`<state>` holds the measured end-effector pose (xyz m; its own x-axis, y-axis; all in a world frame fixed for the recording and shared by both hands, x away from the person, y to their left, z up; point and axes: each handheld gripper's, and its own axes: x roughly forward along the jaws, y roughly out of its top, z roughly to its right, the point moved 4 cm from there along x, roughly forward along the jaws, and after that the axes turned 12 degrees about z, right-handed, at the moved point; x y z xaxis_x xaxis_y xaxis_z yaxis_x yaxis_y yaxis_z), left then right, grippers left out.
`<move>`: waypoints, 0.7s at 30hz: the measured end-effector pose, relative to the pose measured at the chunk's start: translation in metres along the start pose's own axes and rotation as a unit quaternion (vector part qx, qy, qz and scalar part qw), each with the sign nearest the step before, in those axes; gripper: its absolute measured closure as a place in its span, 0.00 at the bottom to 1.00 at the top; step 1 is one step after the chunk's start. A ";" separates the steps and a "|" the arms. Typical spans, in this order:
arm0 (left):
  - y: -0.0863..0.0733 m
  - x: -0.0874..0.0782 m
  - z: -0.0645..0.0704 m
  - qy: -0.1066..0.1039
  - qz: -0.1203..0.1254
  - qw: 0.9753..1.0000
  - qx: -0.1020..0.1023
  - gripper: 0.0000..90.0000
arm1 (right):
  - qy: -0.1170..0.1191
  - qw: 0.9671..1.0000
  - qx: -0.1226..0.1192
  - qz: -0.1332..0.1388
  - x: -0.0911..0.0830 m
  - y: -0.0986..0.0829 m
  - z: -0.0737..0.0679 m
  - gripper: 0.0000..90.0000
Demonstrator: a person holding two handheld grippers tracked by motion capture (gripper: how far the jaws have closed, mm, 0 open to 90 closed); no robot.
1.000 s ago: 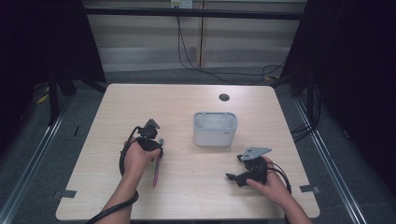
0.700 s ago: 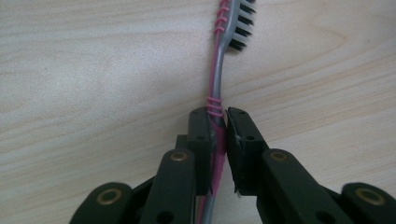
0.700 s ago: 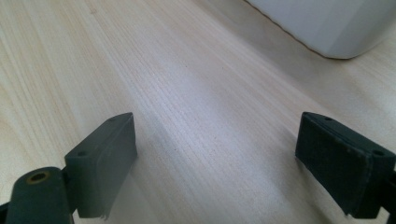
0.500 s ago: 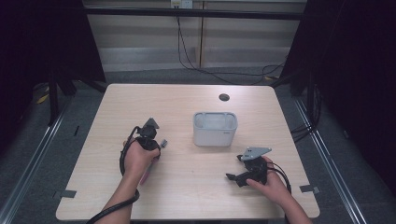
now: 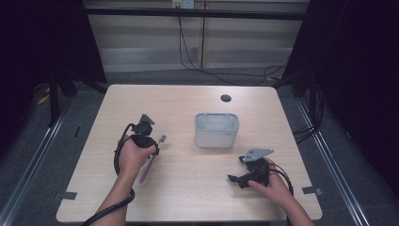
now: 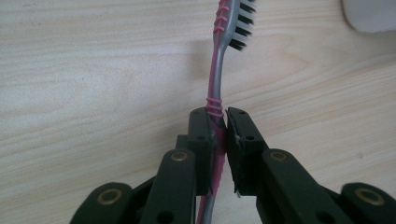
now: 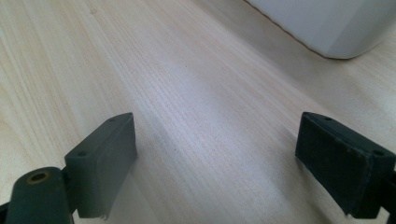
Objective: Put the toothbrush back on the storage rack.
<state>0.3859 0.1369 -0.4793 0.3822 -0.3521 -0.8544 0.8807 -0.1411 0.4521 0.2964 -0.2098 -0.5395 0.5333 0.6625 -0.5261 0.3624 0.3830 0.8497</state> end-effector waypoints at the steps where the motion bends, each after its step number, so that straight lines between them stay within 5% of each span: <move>1: 0.001 -0.001 0.000 -0.004 0.006 1.000 -0.002 0.90 | 0.000 1.000 0.000 0.000 0.000 0.000 0.000 0.13; 14: 0.008 -0.024 -0.001 -0.029 0.061 0.998 0.010 0.90 | 0.000 1.000 0.000 0.000 0.000 0.000 0.000 0.13; 21: 0.010 -0.030 0.001 -0.030 0.104 0.994 0.014 0.90 | 0.000 1.000 0.000 0.000 0.000 0.000 0.000 0.13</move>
<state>0.3831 0.1455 -0.4490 0.5365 -0.4314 -0.7253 0.7765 -0.0842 0.6245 0.2965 -0.2099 -0.5394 0.5330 0.6628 -0.5259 0.3624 0.3828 0.8498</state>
